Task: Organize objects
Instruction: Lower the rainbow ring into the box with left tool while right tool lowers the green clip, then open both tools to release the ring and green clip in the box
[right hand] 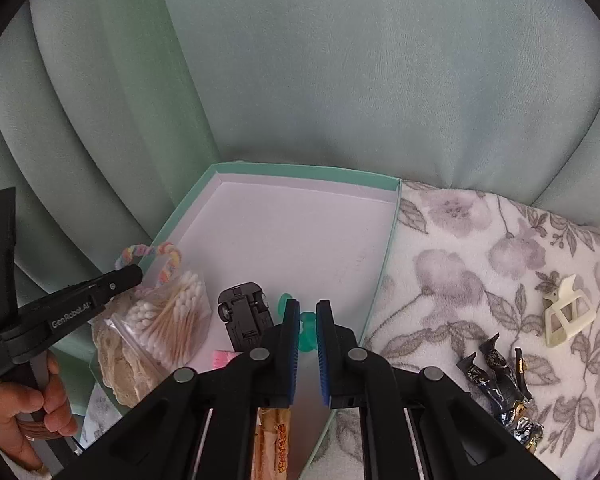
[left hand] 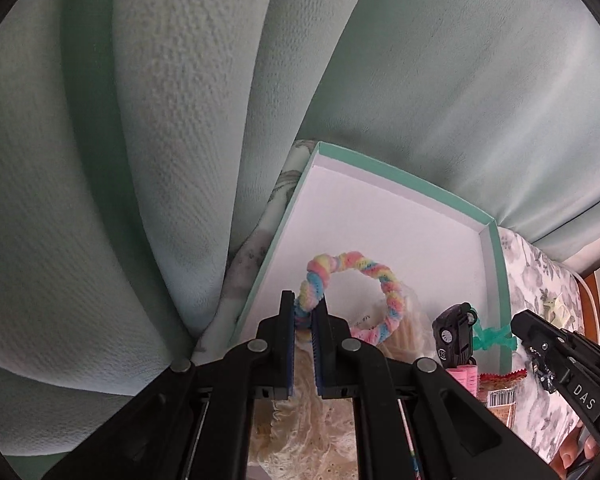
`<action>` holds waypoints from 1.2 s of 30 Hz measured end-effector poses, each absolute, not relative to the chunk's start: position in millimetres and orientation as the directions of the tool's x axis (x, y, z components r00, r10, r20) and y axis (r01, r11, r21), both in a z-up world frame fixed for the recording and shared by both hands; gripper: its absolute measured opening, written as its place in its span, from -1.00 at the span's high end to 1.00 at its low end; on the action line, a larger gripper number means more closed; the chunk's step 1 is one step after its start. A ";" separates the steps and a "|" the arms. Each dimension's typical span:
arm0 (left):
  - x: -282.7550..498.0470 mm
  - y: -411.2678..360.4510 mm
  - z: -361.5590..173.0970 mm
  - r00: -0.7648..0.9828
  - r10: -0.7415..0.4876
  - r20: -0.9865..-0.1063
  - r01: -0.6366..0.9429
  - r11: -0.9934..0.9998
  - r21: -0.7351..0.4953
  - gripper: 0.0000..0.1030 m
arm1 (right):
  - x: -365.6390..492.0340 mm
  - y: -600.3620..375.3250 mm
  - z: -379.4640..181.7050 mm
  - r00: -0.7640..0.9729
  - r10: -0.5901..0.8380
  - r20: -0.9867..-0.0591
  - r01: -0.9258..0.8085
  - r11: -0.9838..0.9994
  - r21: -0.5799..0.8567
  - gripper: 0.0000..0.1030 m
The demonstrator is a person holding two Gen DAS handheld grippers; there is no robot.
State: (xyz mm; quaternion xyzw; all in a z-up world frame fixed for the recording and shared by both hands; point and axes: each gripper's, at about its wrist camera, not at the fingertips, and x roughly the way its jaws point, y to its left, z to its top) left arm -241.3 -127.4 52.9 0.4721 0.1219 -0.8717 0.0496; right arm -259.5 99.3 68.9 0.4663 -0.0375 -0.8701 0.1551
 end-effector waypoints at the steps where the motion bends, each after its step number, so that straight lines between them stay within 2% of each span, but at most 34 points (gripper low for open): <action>1: -243.4 -126.6 50.3 -0.540 0.031 -0.841 0.200 -0.966 -0.164 0.86 | -258.7 99.2 68.3 -0.516 -0.306 -0.800 0.235 -0.949 0.211 0.82; 8: -244.2 -120.7 44.1 -0.522 0.032 -0.852 0.203 -0.966 -0.161 0.86 | -252.6 97.0 68.6 -0.508 -0.305 -0.806 0.245 -0.948 0.204 0.81; 11: -242.9 -116.8 45.1 -0.520 0.031 -0.854 0.199 -0.967 -0.156 0.78 | -249.6 96.9 69.7 -0.501 -0.312 -0.807 0.251 -0.945 0.209 0.80; 13: -242.1 -113.8 46.4 -0.519 0.035 -0.854 0.193 -0.968 -0.157 0.48 | -248.7 95.0 69.8 -0.497 -0.308 -0.811 0.255 -0.945 0.203 0.80; 15: -240.5 -110.0 49.7 -0.526 0.038 -0.849 0.185 -0.970 -0.158 0.30 | -247.2 94.0 70.9 -0.494 -0.303 -0.815 0.257 -0.946 0.196 0.80; 32: -205.3 -99.4 92.1 -0.583 0.011 -0.813 0.207 -0.965 -0.162 0.26 | -221.2 110.9 97.1 -0.520 -0.296 -0.801 0.226 -0.952 0.205 0.79; 36: -187.9 -99.9 93.0 -0.580 -0.003 -0.814 0.227 -0.961 -0.158 0.06 | -210.7 111.4 92.0 -0.505 -0.282 -0.816 0.217 -0.956 0.196 0.75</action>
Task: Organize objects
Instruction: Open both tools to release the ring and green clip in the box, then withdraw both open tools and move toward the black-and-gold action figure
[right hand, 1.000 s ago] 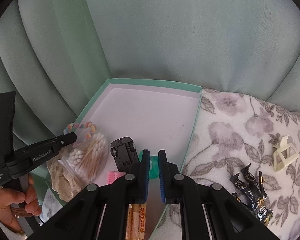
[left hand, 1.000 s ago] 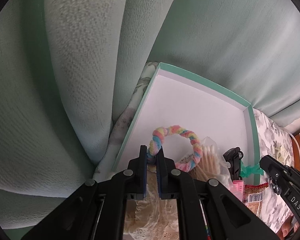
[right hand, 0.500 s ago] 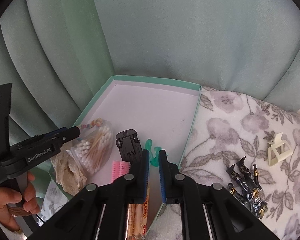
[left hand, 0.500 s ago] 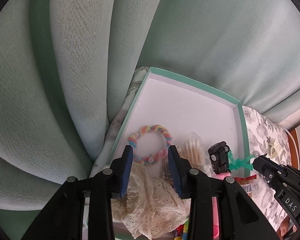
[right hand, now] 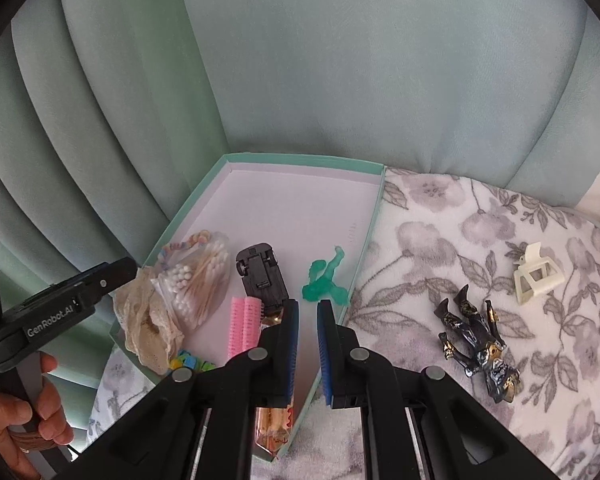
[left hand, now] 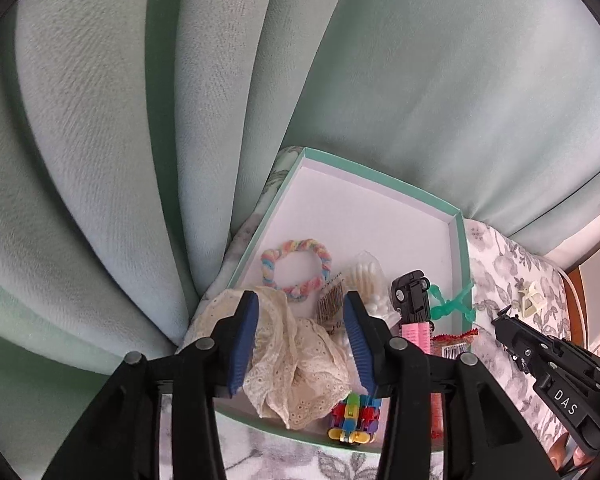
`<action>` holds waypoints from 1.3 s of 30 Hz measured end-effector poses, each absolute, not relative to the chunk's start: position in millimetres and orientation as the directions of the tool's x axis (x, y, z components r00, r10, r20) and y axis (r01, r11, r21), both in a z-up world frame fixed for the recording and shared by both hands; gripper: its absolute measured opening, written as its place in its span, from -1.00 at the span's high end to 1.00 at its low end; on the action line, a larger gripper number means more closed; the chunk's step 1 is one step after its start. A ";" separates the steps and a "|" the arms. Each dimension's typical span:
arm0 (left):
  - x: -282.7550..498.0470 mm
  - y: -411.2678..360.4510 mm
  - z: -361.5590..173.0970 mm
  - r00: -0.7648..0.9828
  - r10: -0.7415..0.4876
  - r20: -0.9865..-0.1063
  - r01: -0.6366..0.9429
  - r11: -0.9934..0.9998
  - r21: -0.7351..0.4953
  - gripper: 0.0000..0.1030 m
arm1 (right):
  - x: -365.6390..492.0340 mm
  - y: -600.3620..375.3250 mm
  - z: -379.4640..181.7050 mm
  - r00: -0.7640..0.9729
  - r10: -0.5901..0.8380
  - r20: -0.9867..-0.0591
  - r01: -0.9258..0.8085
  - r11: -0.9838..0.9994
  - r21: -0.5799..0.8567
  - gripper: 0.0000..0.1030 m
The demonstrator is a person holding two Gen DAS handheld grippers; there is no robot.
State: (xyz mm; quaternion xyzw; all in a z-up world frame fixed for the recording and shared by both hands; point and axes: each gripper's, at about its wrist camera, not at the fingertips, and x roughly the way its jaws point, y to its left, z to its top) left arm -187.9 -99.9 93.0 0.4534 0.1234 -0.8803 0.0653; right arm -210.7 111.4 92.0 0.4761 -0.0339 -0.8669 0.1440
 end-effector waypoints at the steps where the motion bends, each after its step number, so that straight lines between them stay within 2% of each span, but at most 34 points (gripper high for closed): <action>1: -185.0 -98.7 91.5 -0.578 -0.007 -0.816 0.231 -0.960 -0.156 0.06 | -208.3 111.9 90.9 -0.503 -0.280 -0.818 0.215 -0.957 0.195 0.57; 2: -182.0 -97.6 90.5 -0.575 -0.013 -0.818 0.236 -0.960 -0.151 0.06 | -205.6 112.4 90.5 -0.504 -0.278 -0.817 0.213 -0.958 0.194 0.43; 3: -178.8 -96.5 89.3 -0.570 -0.023 -0.821 0.243 -0.960 -0.142 0.05 | -202.3 113.3 90.8 -0.509 -0.277 -0.815 0.210 -0.958 0.194 0.11; 4: -174.9 -98.3 90.1 -0.566 -0.032 -0.824 0.248 -0.960 -0.133 0.02 | -199.6 114.2 91.6 -0.514 -0.278 -0.811 0.210 -0.958 0.196 -0.08; 8: -162.0 -97.7 87.8 -0.552 -0.052 -0.832 0.278 -0.952 -0.125 -0.13 | -191.2 116.9 95.1 -0.527 -0.272 -0.805 0.205 -0.960 0.191 -0.33; 13: -150.6 -96.5 88.2 -0.552 -0.060 -0.832 0.306 -0.942 -0.136 -0.46 | -180.3 119.7 97.7 -0.539 -0.257 -0.802 0.204 -0.964 0.172 -0.68; 16: -136.5 -95.2 95.5 -0.560 -0.072 -0.826 0.324 -0.936 -0.138 -0.56 | -174.1 121.6 99.5 -0.548 -0.255 -0.797 0.204 -0.964 0.168 -0.90; 18: -131.6 -94.5 97.8 -0.563 -0.078 -0.823 0.330 -0.934 -0.138 -0.70 | -169.8 123.2 100.9 -0.552 -0.253 -0.794 0.206 -0.965 0.164 -0.95; 24: -115.6 -95.4 107.1 -0.583 -0.115 -0.804 0.354 -0.927 -0.124 -0.90 | -158.9 126.1 106.2 -0.565 -0.251 -0.786 0.212 -0.965 0.156 -1.00; 39: -98.3 -69.4 123.1 -0.600 -0.122 -0.791 0.334 -0.936 -0.109 -0.91 | -124.7 156.3 117.8 -0.595 -0.248 -0.765 0.151 -0.969 0.197 -1.00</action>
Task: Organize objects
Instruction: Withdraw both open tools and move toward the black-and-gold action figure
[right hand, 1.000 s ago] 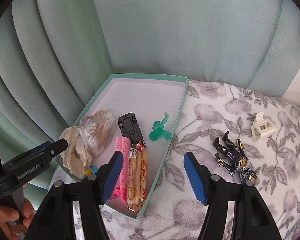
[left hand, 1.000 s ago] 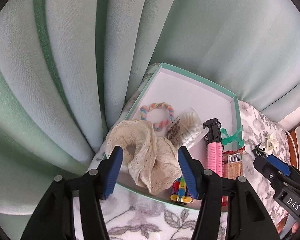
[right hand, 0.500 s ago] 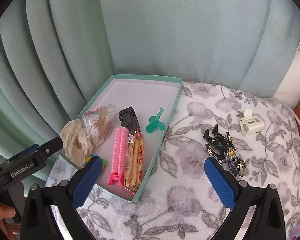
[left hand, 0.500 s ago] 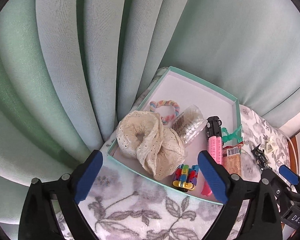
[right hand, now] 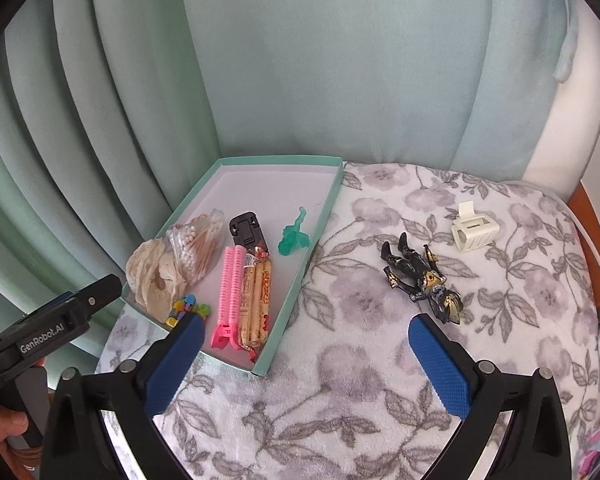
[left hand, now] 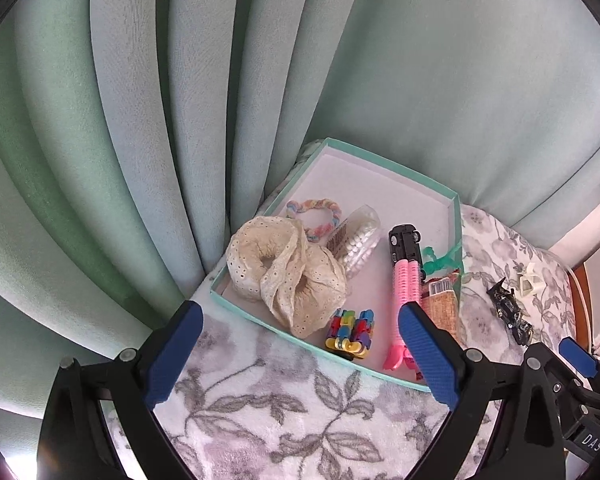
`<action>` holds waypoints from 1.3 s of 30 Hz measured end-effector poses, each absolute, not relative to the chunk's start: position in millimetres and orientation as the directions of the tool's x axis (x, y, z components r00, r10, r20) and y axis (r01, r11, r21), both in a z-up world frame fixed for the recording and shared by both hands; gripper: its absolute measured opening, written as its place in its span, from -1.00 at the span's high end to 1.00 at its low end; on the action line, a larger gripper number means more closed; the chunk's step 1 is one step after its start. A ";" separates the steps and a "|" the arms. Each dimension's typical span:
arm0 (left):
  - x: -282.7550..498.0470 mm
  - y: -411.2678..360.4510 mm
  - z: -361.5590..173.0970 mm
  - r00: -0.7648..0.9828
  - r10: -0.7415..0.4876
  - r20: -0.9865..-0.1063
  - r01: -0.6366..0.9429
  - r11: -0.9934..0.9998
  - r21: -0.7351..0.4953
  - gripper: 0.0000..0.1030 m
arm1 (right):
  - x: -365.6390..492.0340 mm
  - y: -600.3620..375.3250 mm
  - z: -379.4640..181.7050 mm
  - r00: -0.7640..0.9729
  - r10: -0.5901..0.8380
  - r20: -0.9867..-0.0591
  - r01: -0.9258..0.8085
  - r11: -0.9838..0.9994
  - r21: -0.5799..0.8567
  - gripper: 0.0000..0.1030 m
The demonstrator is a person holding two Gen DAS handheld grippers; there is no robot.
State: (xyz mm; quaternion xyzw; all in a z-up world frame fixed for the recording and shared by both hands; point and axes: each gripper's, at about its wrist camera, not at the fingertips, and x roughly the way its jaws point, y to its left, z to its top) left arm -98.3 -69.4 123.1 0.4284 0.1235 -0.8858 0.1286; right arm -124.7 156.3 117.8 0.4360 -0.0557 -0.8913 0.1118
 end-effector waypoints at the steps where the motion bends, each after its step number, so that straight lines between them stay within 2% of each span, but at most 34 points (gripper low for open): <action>1: -97.3 -66.1 125.1 -0.602 -0.120 -0.790 0.327 -0.939 -0.107 -0.91 | -121.5 161.1 118.5 -0.598 -0.245 -0.763 0.138 -0.969 0.204 -1.00; 16: -92.8 5.7 146.2 -0.615 -0.035 -0.788 0.179 -0.979 -0.096 -0.91 | -95.2 262.5 121.3 -0.623 -0.167 -0.764 -0.058 -0.964 0.258 -1.00; 26: -99.0 65.3 143.2 -0.596 0.022 -0.803 0.073 -0.994 -0.082 -0.91 | -89.5 305.2 122.5 -0.630 -0.131 -0.765 -0.083 -0.969 0.233 -1.00; 39: -133.4 117.7 125.6 -0.557 0.086 -0.826 0.038 -0.991 -0.129 -0.91 | -113.7 333.8 111.2 -0.624 -0.109 -0.774 -0.066 -0.979 0.192 -1.00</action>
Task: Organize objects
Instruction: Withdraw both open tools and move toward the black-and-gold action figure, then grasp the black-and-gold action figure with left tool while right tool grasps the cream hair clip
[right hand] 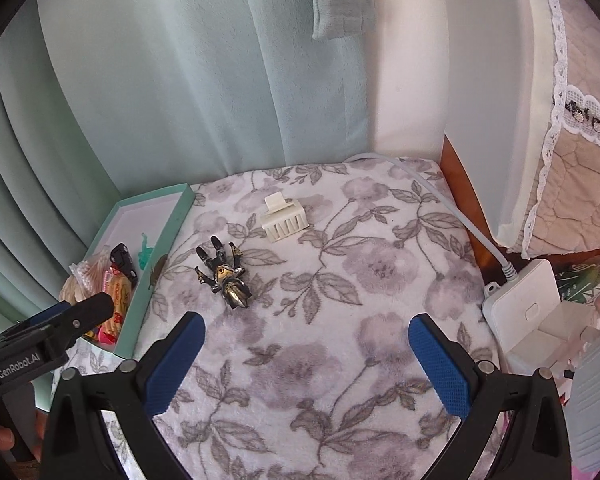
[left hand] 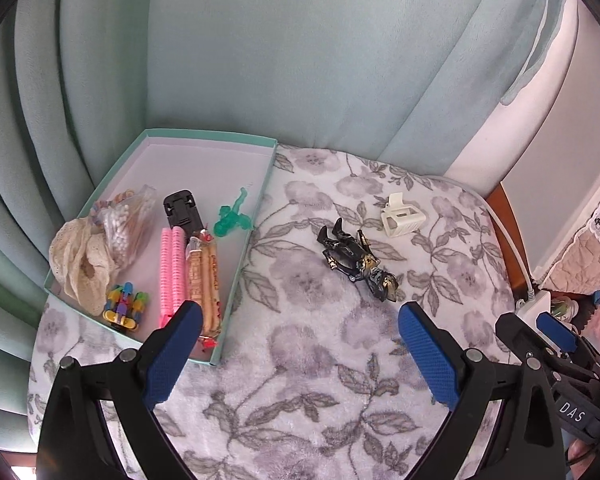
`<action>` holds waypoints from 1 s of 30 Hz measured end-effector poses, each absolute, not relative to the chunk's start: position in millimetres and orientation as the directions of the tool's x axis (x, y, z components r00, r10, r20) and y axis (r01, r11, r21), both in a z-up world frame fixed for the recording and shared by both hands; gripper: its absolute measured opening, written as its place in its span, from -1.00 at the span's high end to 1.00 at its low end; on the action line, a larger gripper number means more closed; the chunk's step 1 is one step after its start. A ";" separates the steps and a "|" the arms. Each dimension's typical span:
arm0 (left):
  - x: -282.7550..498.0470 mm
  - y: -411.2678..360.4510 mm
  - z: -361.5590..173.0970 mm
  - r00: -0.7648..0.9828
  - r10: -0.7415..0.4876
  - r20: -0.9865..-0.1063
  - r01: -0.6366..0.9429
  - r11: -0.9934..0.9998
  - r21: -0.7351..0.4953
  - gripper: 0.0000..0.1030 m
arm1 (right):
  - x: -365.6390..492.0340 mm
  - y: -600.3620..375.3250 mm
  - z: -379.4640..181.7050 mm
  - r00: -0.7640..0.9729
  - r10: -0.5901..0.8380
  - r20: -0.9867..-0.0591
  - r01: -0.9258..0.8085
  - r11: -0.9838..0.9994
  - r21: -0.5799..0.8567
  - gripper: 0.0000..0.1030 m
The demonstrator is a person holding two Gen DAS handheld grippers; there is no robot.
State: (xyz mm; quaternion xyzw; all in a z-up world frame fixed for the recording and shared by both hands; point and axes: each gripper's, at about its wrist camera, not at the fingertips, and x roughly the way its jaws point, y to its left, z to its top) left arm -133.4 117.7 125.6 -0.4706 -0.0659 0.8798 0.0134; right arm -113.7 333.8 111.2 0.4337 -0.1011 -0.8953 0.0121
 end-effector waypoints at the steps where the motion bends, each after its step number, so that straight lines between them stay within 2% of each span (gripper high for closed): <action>1: -136.9 120.7 122.8 -0.553 0.088 -0.829 0.037 -0.991 -0.130 -0.91 | -116.8 334.7 109.4 -0.623 -0.111 -0.774 -0.066 -0.979 0.193 -1.00; 18: -198.6 147.9 69.4 -0.462 0.150 -0.874 0.018 -0.984 -0.178 -0.90 | -177.2 342.2 79.4 -0.601 -0.103 -0.792 -0.048 -0.985 0.165 -1.00; 30: -225.9 146.0 41.2 -0.426 0.174 -0.888 0.055 -0.975 -0.217 -0.88 | -221.0 341.1 64.1 -0.592 -0.159 -0.790 -0.002 -0.980 0.199 -1.00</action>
